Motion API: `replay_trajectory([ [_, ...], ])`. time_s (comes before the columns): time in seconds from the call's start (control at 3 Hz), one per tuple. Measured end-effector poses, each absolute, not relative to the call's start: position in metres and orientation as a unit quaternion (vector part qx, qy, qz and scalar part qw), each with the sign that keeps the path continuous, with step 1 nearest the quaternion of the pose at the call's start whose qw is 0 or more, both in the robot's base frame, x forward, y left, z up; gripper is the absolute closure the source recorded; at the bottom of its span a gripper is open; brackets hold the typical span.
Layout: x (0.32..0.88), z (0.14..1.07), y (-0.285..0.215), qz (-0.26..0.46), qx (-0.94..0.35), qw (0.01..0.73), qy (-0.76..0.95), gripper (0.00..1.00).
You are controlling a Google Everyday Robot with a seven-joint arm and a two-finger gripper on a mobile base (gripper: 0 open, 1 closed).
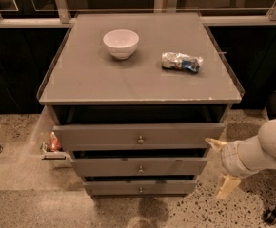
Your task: Open middle drawer
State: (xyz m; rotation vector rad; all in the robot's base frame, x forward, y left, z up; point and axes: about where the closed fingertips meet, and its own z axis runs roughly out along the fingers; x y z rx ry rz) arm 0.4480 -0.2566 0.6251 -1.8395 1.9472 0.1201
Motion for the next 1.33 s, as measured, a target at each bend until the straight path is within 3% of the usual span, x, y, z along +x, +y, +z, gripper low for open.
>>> replay_trajectory([
  [0.67, 0.453, 0.585, -0.262, 0.037, -0.684, 0.246, 0.686, 0.00],
  [1.33, 0.446, 0.500, -0.230, 0.023, -0.703, 0.243, 0.668, 0.00],
])
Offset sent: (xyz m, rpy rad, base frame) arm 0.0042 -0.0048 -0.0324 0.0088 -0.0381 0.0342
